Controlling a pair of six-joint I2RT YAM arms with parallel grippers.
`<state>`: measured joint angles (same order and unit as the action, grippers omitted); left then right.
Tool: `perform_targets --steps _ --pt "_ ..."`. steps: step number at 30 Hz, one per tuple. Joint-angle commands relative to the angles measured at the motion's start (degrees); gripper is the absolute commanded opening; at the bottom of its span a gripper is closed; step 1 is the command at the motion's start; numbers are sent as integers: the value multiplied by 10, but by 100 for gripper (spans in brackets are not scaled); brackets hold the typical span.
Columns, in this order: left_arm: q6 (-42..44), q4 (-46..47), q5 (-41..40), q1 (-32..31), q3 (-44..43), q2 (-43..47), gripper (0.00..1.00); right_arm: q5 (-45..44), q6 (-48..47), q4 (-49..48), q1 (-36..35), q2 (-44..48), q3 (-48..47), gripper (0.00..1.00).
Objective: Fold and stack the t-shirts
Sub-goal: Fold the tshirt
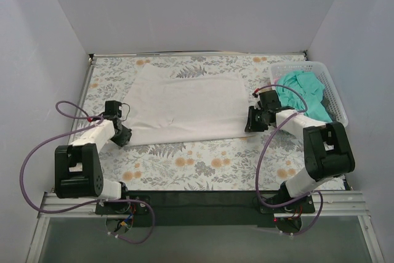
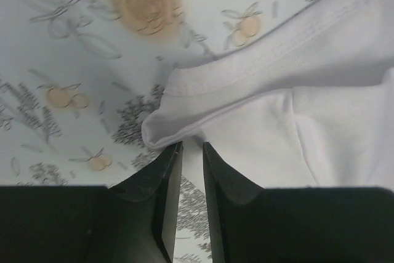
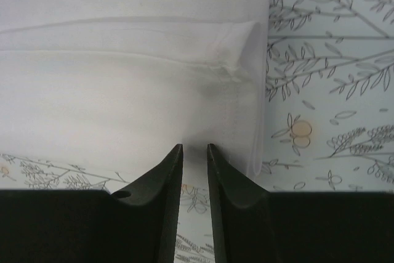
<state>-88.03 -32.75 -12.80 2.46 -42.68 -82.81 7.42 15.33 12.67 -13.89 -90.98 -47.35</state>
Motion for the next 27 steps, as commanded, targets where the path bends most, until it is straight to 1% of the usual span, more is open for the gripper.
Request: perform_targets --steps 1,3,5,8,9,10,11,12,14,15,16,17,20,23,24,25,26,27 --pt "-26 -106 -8 20 49 53 21 -6 -2 106 -1 15 47 27" --pt "-39 -128 -15 26 57 76 21 0 -2 119 0 32 65 27" --pt "-42 -141 -16 27 41 113 22 14 0 126 -1 56 76 27" --pt "-38 -163 -22 27 20 141 29 29 0 140 -4 90 75 30" --pt "-32 -168 -25 27 0 147 32 31 -6 154 -7 97 67 34" --pt "-21 -169 -29 27 -11 152 35 32 -9 161 -9 103 35 36" --pt "-12 -168 -33 27 -25 157 41 34 -14 166 -9 110 18 38" --pt "-1 -153 -35 27 -48 166 44 36 -24 171 -10 111 -3 42" --pt "41 -130 -29 27 -74 164 50 34 -33 179 -9 105 -65 45" --pt "51 -109 -24 26 -96 153 51 37 -42 178 -10 99 -84 45" --pt "66 -99 -11 27 -105 146 52 42 -45 178 -10 83 -123 45" --pt "76 -87 -2 26 -112 137 52 42 -48 177 -10 73 -141 45" --pt "111 -37 33 25 -145 85 52 46 -51 172 -10 28 -205 45" --pt "138 25 66 19 -179 18 57 42 -69 148 -9 -12 -239 44" --pt "160 53 73 17 -189 0 59 39 -77 147 -9 -26 -272 44" --pt "169 62 73 16 -206 -21 62 32 -85 148 -9 -38 -287 43" --pt "177 73 67 16 -226 -51 63 16 -100 146 -8 -66 -304 43" --pt "205 102 66 15 -236 -67 63 8 -111 146 -7 -79 -332 43"
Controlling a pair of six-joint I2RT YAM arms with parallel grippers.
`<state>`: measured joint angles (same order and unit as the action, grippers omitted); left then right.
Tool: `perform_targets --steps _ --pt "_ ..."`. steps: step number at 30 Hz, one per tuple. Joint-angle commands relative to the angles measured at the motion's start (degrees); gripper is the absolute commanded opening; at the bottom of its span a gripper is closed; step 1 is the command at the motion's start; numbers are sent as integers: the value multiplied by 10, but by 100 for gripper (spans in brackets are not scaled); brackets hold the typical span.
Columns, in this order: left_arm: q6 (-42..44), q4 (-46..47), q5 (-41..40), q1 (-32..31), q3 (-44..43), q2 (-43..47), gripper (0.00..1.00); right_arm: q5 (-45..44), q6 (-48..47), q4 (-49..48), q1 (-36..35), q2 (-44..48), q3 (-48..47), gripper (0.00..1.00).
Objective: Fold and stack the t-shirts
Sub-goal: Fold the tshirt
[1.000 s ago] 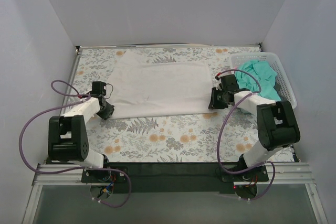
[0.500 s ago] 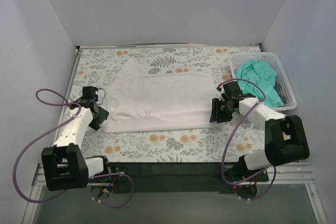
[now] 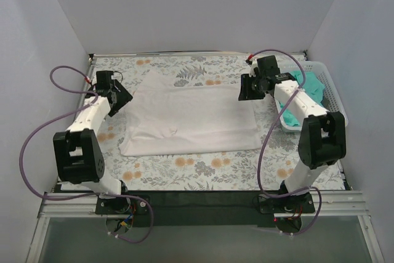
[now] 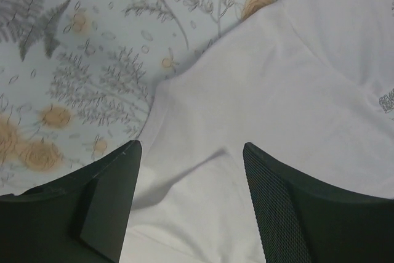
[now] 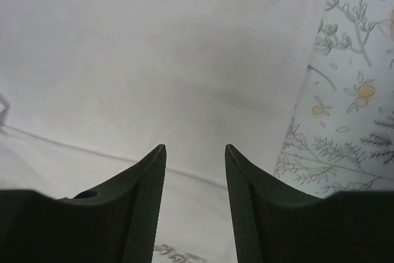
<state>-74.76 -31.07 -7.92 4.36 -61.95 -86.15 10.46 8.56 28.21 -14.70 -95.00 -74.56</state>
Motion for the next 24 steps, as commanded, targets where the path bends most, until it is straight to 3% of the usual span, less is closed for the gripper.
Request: perform_targets --steps 1,11,24 --pt "86 98 14 -4 -54 -48 63 -37 -56 -10 2 -52 -77 43" --pt "246 186 99 -4 -154 -192 61 -47 -165 -11 39 -209 -241 36" --pt "290 198 186 -4 -241 -308 57 0 -208 -10 61 -355 -378 36"
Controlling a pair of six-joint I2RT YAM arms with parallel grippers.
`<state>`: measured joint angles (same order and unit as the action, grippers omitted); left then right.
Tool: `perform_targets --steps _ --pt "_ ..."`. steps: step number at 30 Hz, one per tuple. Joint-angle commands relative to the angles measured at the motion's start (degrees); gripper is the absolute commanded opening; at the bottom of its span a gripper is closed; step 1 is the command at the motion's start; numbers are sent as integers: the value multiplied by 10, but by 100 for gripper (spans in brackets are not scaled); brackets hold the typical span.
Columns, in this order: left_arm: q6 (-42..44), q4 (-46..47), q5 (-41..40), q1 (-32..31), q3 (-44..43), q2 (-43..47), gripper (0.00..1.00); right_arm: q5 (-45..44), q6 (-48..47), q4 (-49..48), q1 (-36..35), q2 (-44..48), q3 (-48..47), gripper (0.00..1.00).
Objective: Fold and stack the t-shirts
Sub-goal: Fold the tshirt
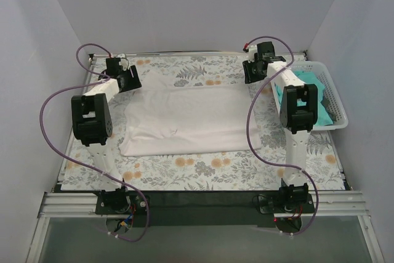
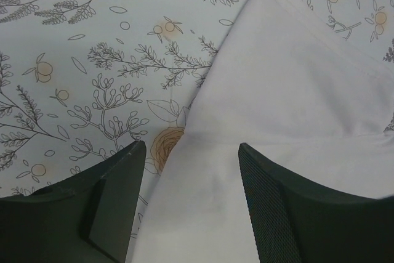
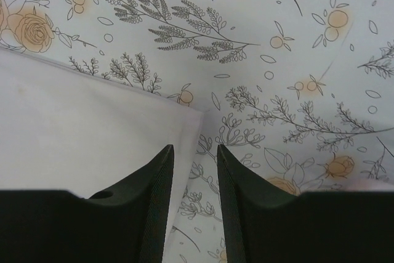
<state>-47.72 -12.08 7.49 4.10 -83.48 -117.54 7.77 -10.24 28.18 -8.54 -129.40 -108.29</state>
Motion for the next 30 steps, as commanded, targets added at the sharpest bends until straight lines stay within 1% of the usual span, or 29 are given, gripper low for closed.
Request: perform_targets --steps 1,5,10,18,20,21,23,26,30 --pt "18 8 37 -1 -26 5 57 35 -21 -10 -1 -22 -46 36" --pt "24 11 40 -1 -24 -1 57 58 -22 -10 -1 -47 -71 36" --pt "30 11 39 -1 -19 -10 57 45 -22 -14 -1 -80 -91 37" --pt "32 10 41 -1 -20 -23 57 33 -24 -17 -1 -93 -79 35" --pt "31 10 42 -1 -23 -25 57 31 -26 -16 -2 -87 -69 33" --pt "26 8 42 -1 -25 -27 57 32 -27 -16 -2 -84 -58 28" --pt "23 7 41 -2 -28 -31 57 36 -29 -17 -1 -80 -51 24" --pt "21 5 40 -5 -36 -41 57 37 -33 -16 -1 -77 -42 10" --pt "11 6 27 -8 -52 -58 55 40 -38 -16 -2 -77 -40 5"
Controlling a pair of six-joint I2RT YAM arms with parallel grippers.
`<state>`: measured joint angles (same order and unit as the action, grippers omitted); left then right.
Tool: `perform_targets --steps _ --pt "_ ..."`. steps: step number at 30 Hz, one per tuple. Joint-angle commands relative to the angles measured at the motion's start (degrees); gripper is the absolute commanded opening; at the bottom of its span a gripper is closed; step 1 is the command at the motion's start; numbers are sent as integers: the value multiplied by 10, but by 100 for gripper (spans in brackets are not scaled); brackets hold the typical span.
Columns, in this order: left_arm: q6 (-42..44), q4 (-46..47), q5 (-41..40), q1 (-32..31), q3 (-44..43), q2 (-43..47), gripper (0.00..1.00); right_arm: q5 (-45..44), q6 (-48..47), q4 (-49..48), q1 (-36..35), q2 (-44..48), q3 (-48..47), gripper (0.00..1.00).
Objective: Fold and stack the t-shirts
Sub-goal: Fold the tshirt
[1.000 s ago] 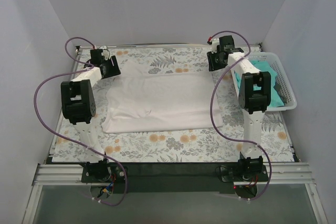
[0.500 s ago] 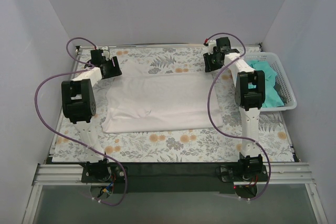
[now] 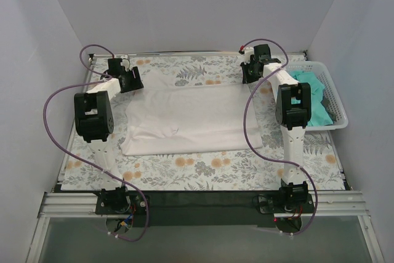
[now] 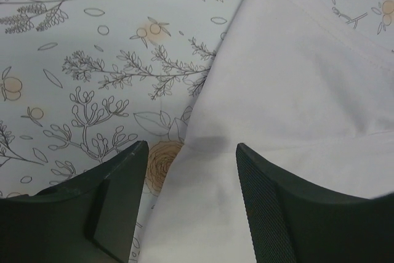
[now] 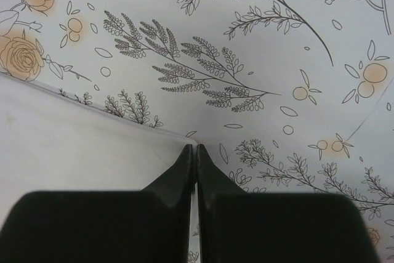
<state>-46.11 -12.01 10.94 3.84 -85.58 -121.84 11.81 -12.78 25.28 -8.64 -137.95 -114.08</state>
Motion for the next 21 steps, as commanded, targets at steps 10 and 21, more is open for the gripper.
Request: perform_targets --steps 10,21 --pt "18 -8 -23 -30 -49 -42 38 -6 -17 12 0 13 25 2" --pt "25 -26 -51 -30 -64 -46 3 -14 -16 12 0 30 23 1"
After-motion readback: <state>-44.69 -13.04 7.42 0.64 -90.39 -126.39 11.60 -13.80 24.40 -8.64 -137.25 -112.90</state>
